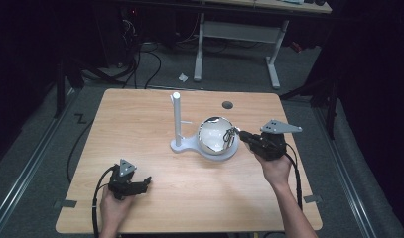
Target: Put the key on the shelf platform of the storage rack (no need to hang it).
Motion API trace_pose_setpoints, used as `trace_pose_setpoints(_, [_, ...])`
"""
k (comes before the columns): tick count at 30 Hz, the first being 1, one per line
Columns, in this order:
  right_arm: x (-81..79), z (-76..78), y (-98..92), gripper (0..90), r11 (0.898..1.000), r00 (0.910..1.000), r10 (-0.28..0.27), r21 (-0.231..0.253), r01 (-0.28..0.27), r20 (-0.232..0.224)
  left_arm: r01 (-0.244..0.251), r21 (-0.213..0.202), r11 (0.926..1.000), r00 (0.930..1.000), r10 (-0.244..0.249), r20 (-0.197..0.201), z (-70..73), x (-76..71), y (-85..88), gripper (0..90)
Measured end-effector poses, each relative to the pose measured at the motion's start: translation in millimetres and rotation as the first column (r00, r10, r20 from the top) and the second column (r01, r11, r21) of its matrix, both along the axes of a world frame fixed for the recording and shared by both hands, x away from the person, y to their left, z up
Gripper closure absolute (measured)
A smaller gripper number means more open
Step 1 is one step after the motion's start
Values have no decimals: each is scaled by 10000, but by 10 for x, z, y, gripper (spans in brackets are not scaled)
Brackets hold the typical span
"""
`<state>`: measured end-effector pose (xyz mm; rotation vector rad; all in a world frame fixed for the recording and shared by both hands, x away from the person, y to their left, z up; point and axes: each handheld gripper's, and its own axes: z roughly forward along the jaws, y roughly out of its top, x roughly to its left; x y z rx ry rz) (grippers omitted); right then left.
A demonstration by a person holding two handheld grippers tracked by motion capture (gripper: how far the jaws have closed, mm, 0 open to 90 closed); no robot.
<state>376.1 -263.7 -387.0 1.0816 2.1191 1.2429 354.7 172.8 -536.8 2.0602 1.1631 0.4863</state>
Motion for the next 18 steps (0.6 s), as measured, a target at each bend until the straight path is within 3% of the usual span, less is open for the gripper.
trace_pose_setpoints(18, [247,-49,102,870,9995,9992,-263,-186,258,-287,3,-12,10000,10000,-3,-3,0,1,1,203])
